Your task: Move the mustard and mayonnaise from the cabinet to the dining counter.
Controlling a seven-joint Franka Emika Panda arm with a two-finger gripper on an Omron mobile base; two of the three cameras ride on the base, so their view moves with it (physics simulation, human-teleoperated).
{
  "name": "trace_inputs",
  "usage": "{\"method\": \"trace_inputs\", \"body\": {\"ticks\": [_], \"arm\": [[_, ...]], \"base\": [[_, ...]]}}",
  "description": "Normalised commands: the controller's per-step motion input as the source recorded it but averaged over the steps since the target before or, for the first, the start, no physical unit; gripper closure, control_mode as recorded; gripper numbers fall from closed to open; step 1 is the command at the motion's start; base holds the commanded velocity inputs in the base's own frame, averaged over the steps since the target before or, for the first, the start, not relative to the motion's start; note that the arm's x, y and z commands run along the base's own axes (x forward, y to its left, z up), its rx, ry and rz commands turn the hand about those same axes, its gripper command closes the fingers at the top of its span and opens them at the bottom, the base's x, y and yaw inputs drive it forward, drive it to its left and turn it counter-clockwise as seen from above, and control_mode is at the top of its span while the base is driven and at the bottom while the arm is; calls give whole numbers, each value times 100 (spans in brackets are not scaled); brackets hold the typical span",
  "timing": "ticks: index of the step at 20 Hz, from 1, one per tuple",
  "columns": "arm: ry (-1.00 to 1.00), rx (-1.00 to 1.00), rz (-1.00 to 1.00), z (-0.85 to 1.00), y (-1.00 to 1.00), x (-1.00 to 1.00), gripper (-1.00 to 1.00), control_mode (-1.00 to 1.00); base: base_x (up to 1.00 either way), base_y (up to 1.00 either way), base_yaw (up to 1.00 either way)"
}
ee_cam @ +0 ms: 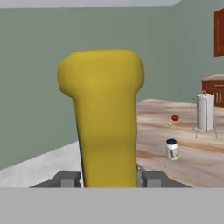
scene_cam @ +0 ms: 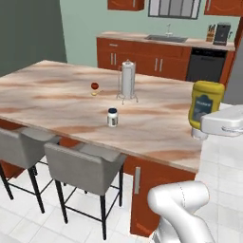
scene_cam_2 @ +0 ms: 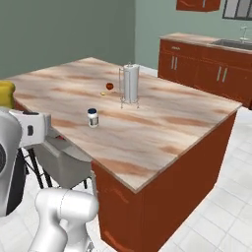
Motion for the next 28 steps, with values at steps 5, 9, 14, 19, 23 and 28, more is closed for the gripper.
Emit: {"method": "trace_inputs", "body": {"ticks": [5, 9, 14, 19, 23, 28], "arm": [[0, 0, 0, 0, 0, 0, 100, 100], [0, 0, 0, 0, 0, 0, 100, 100], [0, 0, 0, 0, 0, 0, 100, 100], [0, 0, 0, 0, 0, 0, 100, 100], [0, 0, 0, 0, 0, 0, 100, 100], [0, 0, 0, 0, 0, 0, 100, 100]], "base": [[4, 64, -39], [19, 71, -23], [3, 87, -2], [21, 55, 2], [53, 11, 0], [51, 4, 0]]}}
